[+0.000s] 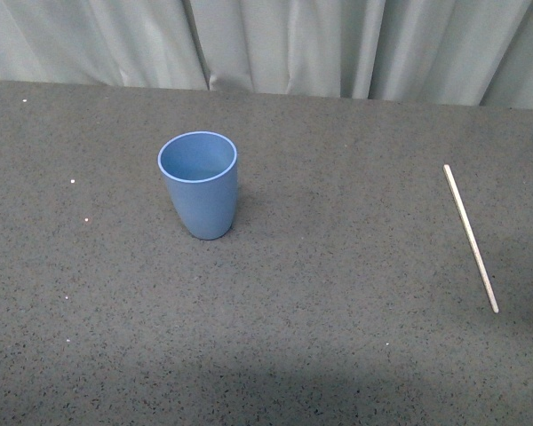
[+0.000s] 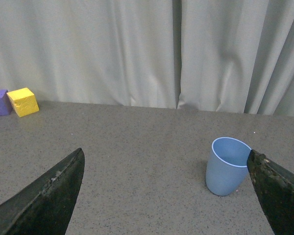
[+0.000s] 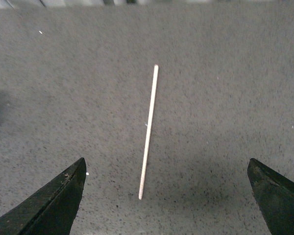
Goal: Transfer chopsticks to blue cup
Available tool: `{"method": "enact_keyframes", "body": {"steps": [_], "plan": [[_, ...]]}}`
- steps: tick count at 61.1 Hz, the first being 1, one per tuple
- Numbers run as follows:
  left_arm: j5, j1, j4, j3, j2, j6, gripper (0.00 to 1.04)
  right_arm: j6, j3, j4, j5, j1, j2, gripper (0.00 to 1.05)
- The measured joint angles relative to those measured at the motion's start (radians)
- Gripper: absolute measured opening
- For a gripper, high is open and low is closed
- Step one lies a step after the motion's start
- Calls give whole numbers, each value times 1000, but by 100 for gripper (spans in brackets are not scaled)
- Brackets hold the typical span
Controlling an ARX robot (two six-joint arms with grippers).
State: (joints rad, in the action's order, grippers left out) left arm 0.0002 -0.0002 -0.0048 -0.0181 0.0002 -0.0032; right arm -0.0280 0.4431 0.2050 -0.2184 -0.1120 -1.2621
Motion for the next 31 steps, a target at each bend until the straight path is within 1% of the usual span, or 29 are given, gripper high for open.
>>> {"method": "enact_keyframes", "body": {"steps": [11,14,19,25,31], "plan": [[0,0,0,0,0,0,98,10,148,-137,-48,-3,-187,95],[0,0,0,0,0,0,98,17,191,-171,-43,2,-226,95],[0,0,0,0,0,0,98,28,274,-179,-26,9,-301,95],[0,0,0,0,0,0,98,63,382,-203,-27,15,-394,95],[0,0,0,0,0,0,98,77,499,-263,-8,27,-522,95]]}}
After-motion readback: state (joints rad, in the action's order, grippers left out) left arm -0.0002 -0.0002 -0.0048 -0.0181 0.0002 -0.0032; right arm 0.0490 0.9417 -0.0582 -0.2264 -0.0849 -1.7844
